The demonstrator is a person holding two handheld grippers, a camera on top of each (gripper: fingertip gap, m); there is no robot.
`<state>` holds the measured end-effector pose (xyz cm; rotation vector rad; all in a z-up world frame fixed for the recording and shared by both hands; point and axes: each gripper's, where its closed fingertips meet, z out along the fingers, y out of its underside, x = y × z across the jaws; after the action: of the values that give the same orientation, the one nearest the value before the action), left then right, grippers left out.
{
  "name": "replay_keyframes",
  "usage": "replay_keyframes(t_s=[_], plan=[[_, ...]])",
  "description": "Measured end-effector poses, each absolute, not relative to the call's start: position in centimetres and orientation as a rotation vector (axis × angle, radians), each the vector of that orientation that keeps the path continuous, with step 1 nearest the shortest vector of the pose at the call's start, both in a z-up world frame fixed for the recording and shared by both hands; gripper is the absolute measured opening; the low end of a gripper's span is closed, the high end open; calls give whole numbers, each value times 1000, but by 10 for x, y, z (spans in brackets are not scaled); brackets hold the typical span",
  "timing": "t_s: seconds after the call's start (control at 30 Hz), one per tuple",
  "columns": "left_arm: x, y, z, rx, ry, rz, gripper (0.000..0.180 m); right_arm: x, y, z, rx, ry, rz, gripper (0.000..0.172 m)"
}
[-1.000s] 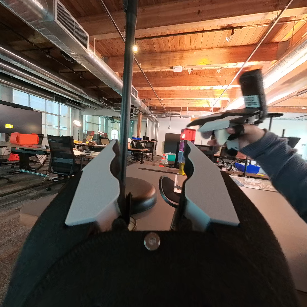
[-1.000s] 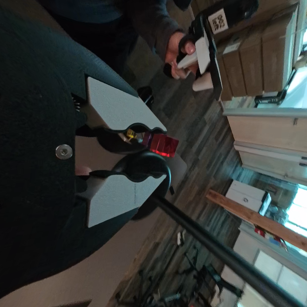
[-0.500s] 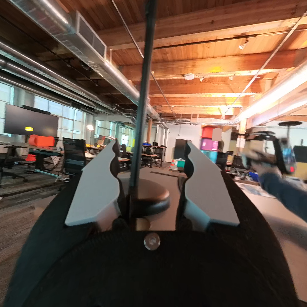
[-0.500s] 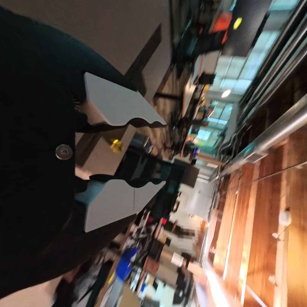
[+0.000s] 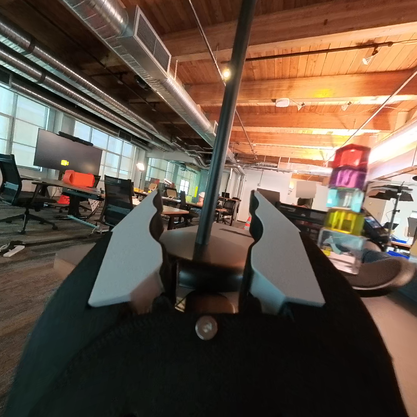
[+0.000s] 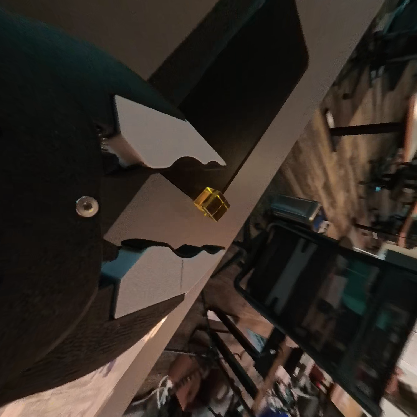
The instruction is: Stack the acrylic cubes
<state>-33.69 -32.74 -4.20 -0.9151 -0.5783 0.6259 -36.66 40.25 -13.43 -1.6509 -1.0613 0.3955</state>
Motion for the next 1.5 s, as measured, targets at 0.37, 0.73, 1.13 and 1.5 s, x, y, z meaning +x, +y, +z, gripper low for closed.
replay_keyframes(t_s=[0.37,0.73,1.13,1.5], plan=[[-347,-316,-47,-913,-584,606,71,-383,420,-177,-1877,-1245,397,36],[-328,-334,-32,-867,-585,553,71,-382,344,-99,-1136,-1259,302,36],[-287,-353,-1,-763,-531,434,72,-324,159,-21,-709,-1146,424,36],[-254,-365,13,-747,-482,388,71,-264,-144,74,-358,-1977,1411,36]])
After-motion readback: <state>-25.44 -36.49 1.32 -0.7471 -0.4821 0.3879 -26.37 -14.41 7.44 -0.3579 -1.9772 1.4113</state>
